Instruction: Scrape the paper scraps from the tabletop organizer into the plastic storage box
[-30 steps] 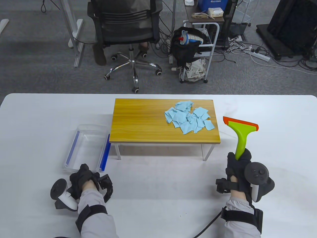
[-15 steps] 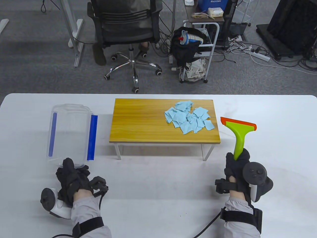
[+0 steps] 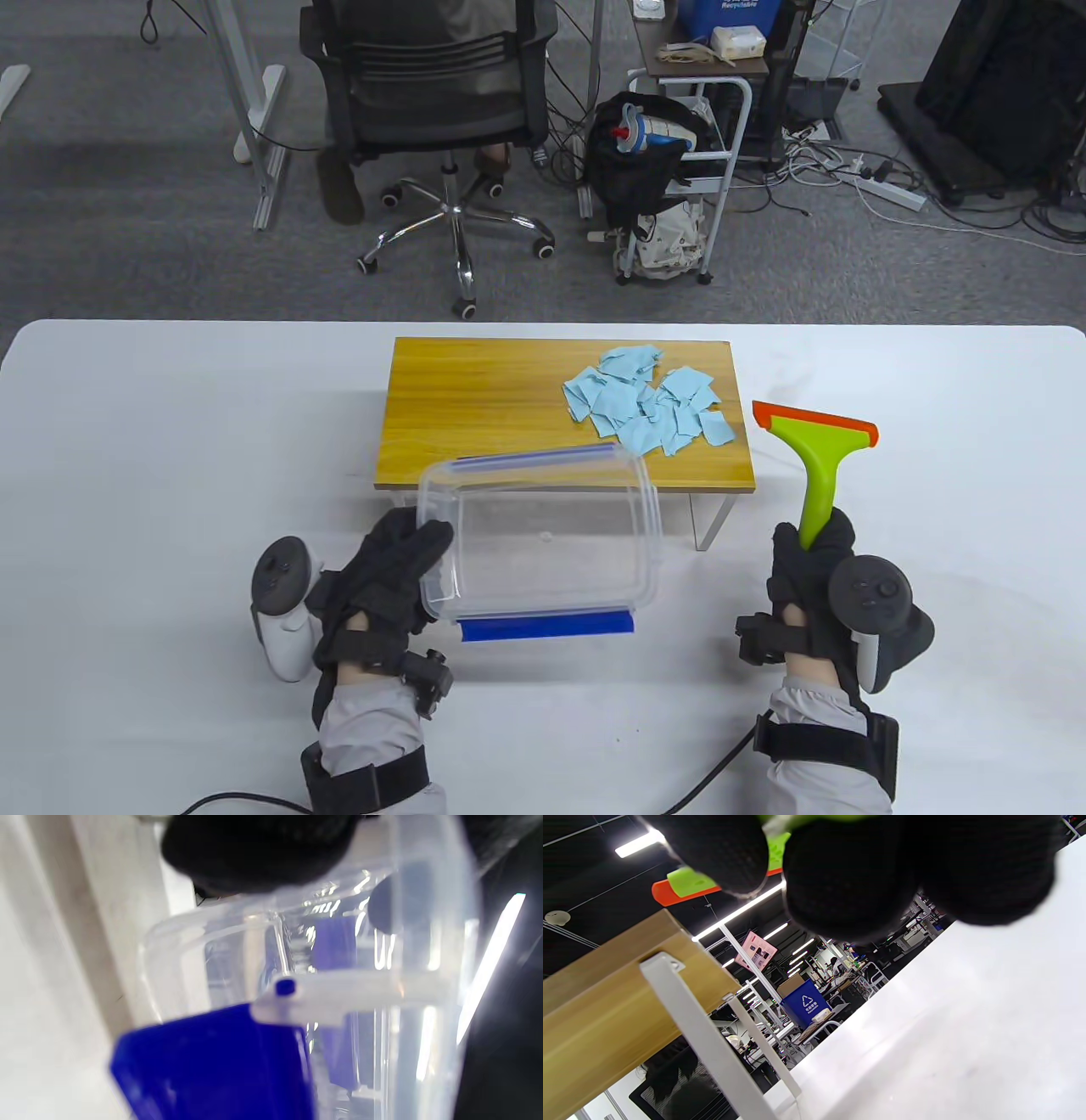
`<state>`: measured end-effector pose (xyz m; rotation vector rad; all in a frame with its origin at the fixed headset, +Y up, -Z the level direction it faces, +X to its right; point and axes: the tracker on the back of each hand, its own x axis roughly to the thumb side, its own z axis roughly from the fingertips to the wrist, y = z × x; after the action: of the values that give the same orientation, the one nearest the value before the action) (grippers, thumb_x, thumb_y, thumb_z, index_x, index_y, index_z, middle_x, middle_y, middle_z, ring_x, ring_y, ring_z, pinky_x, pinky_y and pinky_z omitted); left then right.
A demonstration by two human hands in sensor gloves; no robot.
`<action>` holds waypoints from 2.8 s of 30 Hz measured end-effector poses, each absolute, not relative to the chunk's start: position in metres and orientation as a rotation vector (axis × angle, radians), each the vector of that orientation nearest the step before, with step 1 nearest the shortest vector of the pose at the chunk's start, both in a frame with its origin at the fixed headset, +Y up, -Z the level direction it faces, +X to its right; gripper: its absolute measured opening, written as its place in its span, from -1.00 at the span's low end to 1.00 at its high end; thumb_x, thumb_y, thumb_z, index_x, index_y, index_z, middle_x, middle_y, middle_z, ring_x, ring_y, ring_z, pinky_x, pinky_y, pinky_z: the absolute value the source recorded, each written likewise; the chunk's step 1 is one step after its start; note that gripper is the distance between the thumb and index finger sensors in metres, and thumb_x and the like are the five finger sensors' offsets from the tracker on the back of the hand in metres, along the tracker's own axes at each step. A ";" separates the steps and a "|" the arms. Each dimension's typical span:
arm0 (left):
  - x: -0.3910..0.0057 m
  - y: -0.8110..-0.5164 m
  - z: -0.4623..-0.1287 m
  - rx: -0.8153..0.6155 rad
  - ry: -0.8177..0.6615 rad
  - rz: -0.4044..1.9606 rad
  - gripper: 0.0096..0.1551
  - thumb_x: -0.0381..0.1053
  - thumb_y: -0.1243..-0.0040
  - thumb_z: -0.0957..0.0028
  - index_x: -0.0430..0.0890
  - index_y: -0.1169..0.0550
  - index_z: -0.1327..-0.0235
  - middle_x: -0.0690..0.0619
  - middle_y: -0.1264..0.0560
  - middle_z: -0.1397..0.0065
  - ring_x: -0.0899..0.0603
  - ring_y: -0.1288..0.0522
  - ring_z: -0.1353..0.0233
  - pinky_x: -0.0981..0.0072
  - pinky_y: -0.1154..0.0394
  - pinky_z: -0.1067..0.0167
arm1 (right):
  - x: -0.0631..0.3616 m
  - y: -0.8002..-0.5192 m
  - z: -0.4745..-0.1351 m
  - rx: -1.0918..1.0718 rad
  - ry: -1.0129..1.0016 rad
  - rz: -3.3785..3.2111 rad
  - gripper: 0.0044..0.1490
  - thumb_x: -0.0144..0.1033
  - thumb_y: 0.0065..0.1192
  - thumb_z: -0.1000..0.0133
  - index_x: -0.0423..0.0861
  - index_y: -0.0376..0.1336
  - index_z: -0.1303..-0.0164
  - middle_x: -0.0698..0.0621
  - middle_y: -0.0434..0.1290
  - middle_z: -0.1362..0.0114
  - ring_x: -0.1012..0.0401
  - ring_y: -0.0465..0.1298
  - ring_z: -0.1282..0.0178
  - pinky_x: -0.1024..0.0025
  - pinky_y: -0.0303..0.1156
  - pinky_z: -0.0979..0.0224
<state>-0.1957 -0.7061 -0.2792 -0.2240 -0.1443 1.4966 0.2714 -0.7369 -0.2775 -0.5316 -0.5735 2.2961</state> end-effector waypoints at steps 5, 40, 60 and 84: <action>-0.172 -0.734 -0.288 -0.391 -0.124 1.304 -0.27 0.32 -0.47 -0.09 -0.14 -0.44 -0.20 -0.09 -0.56 0.16 0.01 -0.63 0.54 0.54 -0.57 0.71 | 0.270 -0.737 -0.279 -0.527 -0.574 2.305 -0.20 -0.09 0.39 -0.07 -0.31 0.13 -0.30 -0.12 0.50 -0.07 0.14 0.69 0.36 0.06 0.65 0.17; -0.134 -0.790 -0.303 -0.490 -0.049 1.510 -0.17 0.31 -0.22 -0.28 -0.12 -0.08 -0.41 -0.12 -0.35 -0.14 0.00 -0.60 0.19 0.52 -0.61 0.33 | 0.230 -0.697 -0.290 -0.224 -0.558 2.355 -0.11 -0.20 0.25 -0.16 -0.26 -0.09 -0.53 -0.35 0.39 -0.25 0.04 0.63 0.28 -0.09 0.57 0.08; -0.126 -0.782 -0.299 -0.434 -0.063 1.494 -0.18 0.33 -0.22 -0.29 -0.12 -0.09 -0.40 -0.11 -0.36 -0.12 0.03 -0.60 0.21 0.55 -0.61 0.35 | 0.210 -0.654 -0.275 -0.166 -0.329 2.509 -0.18 -0.25 0.38 -0.08 -0.21 0.11 -0.50 -0.40 0.50 -0.16 0.03 0.66 0.41 -0.09 0.60 0.20; -0.131 -0.782 -0.299 -0.419 -0.046 1.517 -0.18 0.31 -0.25 -0.26 -0.14 -0.12 -0.39 -0.13 -0.37 -0.10 0.00 -0.61 0.24 0.52 -0.61 0.38 | 0.208 -0.631 -0.260 -0.062 -0.177 2.488 -0.18 -0.27 0.43 -0.04 -0.25 0.18 -0.47 -0.44 0.54 -0.11 0.01 0.67 0.46 -0.11 0.60 0.25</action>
<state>-0.1307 -0.7817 -0.2986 -0.4188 -0.0456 1.5165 0.2084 -0.6310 -0.2603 -0.0619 -0.1770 2.4881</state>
